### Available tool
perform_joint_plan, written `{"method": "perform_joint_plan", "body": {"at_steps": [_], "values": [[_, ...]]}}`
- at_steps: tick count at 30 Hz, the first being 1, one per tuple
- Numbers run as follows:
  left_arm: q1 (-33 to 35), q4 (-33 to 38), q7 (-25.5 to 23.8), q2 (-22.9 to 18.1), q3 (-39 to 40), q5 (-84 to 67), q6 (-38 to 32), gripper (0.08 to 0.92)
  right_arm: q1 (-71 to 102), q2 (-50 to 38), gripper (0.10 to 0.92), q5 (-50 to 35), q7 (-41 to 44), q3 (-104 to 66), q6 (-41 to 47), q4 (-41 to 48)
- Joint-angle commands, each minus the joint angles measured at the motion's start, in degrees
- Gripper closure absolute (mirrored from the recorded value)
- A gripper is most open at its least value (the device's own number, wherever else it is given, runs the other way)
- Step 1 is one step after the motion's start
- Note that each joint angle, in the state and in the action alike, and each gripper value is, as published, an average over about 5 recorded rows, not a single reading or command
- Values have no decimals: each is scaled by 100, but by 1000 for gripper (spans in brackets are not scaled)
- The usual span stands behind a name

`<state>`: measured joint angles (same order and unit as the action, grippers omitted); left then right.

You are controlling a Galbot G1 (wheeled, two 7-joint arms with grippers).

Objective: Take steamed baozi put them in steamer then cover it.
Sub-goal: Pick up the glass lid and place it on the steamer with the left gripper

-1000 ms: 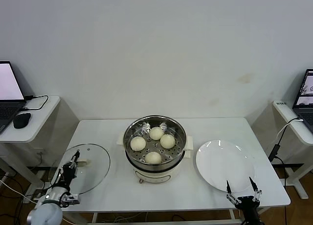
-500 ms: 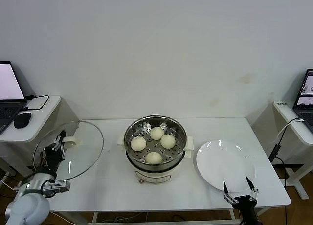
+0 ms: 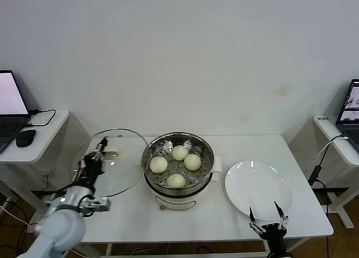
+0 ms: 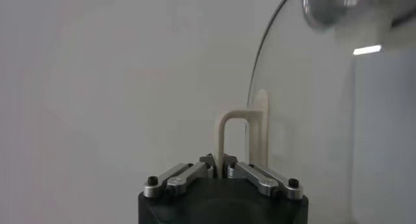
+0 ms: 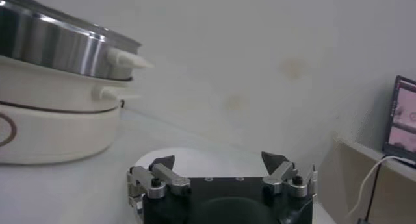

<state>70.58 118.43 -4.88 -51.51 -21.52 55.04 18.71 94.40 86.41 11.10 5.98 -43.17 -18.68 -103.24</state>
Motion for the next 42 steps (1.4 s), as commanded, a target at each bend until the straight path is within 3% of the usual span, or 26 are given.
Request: {"method": "perform_joint_plan", "body": {"at_steps": [1, 11, 16, 20, 29, 42], "values": [[-1585, -83, -878, -663, 1865, 927, 947, 859, -92, 45, 202, 354, -326, 132, 82, 149], [-2015, -487, -1663, -1669, 2213, 2104, 1346, 859, -153, 94, 202, 506, -421, 193, 104, 231], [-2129, -879, -1760, -2433, 2284, 2552, 1341, 859, -152, 91, 203, 515, -429, 205, 97, 249], [-2131, -1108, -1784, -2783, 2294, 2742, 1319, 859, -146, 83, 203, 518, -428, 200, 91, 258], [-1983, -1262, -1788, -3061, 2372, 2892, 1279, 859, -143, 86, 203, 545, -421, 229, 64, 305], [-1919, -1509, -1712, -3133, 2418, 2965, 1165, 859, -135, 85, 202, 565, -404, 280, 43, 329]]}}
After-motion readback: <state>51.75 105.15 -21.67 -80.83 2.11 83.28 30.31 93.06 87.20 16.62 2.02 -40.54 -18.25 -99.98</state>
